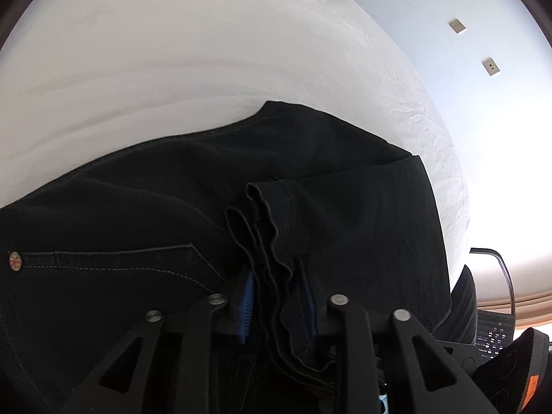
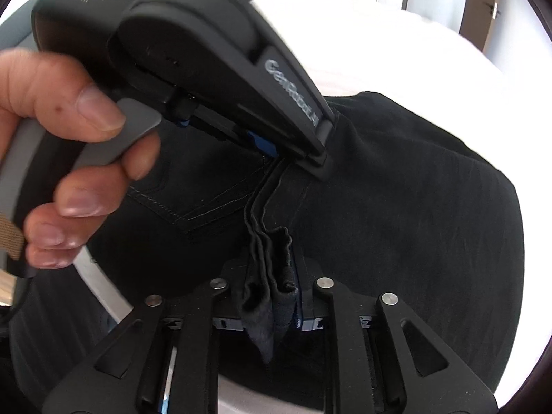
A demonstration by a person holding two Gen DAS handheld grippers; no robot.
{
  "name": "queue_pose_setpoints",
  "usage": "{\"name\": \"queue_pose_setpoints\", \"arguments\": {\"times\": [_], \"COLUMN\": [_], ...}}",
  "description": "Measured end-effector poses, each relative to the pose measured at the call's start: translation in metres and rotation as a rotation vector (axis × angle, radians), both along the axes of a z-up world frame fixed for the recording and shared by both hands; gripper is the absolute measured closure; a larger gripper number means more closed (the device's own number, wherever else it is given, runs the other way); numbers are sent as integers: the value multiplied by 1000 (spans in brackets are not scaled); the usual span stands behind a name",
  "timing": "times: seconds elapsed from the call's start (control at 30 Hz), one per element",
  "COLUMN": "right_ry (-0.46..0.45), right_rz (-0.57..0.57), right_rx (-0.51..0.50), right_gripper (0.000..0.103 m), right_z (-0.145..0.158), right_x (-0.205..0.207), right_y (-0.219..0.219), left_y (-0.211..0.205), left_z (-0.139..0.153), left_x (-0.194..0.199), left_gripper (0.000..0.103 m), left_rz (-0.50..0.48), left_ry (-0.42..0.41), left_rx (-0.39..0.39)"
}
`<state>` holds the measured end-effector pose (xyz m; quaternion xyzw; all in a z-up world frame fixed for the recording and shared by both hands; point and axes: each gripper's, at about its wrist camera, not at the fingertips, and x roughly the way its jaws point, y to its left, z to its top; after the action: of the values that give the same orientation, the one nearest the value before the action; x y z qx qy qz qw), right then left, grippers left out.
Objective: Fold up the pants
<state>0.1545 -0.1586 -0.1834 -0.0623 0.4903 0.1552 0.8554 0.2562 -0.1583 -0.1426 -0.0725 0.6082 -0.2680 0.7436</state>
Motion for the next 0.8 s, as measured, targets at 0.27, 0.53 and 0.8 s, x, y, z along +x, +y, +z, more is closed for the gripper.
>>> {"name": "queue_pose_setpoints", "arguments": {"times": [0.27,0.53,0.8], "right_ry": [53,126,282], "right_rz": [104,-208,-261], "right_rx": [365,692,855], "right_gripper": [29,95,95], "right_z": [44,34,-17], "right_x": [-38,33,111], "right_y": [-84,-266,-318], "left_y": [1,-76,-81], "left_z": [46,39,-5], "left_x": [-33,-94,-102], "left_gripper": [34,47,80], "left_rz": [110,35,70], "left_ry": [-259,-358,-235], "left_rx": [285,290,267]}}
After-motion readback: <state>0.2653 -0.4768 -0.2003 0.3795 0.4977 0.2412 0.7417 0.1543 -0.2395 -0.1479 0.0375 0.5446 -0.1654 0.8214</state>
